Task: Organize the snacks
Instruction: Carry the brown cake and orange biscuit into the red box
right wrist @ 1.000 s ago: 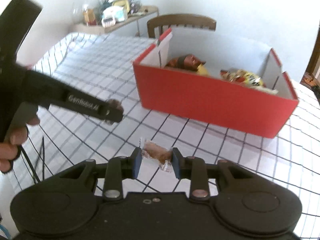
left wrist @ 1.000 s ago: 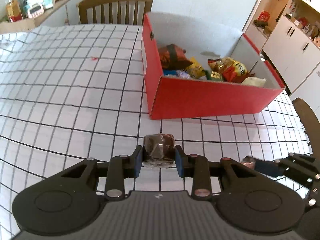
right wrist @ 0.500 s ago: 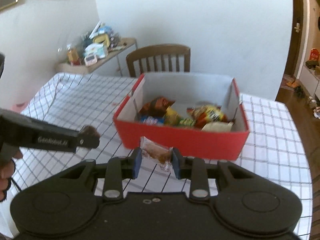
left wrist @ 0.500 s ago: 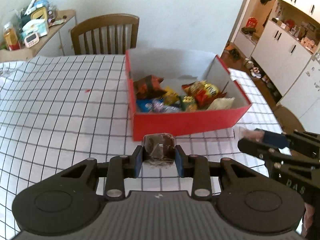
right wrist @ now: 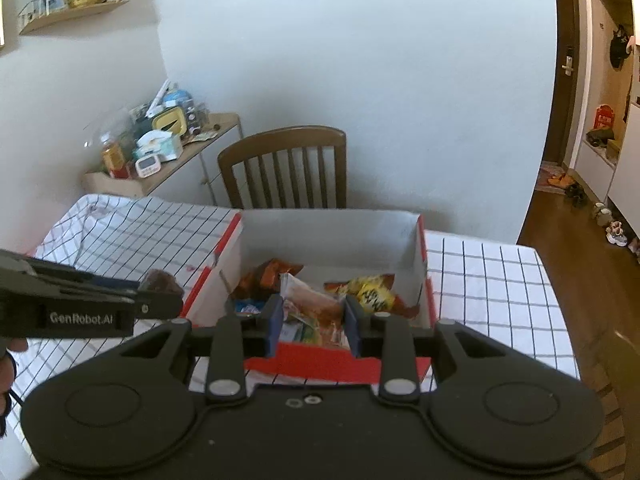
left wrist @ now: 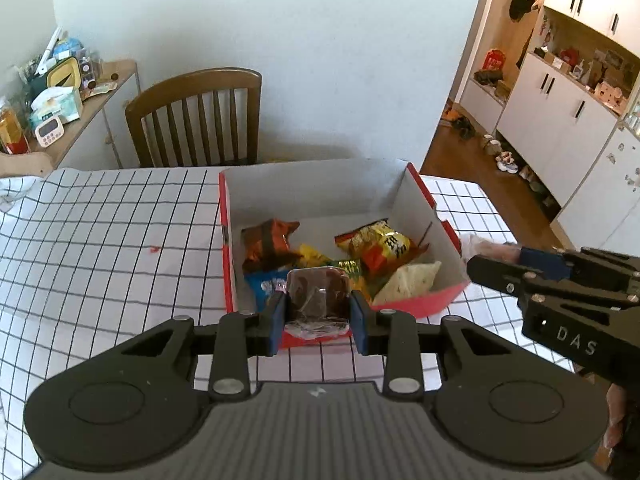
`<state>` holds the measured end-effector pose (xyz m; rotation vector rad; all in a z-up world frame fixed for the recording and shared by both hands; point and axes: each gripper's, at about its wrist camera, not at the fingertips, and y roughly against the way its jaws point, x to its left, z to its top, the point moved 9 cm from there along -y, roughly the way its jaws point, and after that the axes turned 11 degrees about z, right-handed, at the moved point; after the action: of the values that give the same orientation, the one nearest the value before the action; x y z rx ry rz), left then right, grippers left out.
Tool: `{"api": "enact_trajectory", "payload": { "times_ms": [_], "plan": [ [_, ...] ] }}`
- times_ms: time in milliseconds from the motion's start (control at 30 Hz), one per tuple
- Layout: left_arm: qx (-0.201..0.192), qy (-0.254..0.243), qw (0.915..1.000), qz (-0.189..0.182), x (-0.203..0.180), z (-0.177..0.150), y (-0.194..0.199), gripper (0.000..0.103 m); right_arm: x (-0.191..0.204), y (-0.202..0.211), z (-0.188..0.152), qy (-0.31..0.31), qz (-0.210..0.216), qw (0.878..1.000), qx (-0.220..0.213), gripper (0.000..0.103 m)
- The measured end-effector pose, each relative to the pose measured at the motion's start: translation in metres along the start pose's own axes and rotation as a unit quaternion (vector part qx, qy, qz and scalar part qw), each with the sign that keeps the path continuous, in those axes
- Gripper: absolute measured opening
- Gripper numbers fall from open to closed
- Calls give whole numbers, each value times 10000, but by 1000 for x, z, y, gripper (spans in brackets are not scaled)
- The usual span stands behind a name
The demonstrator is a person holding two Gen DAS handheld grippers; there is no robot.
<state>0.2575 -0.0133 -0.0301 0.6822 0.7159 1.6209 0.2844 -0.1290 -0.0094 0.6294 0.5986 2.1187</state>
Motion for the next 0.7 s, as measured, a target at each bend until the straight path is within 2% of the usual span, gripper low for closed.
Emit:
{"api": "enact_trajectory", "payload": {
  "times_ms": [267,700],
  "plan": [
    [197,0,9995,239,-3,18,-39,33,-23,-32,14,-38,-92,9999,136,31],
    [593,-8,9969,519,4,33,-111,33,-55,-99,8,-137,-81,9975,684,31]
  ]
}}
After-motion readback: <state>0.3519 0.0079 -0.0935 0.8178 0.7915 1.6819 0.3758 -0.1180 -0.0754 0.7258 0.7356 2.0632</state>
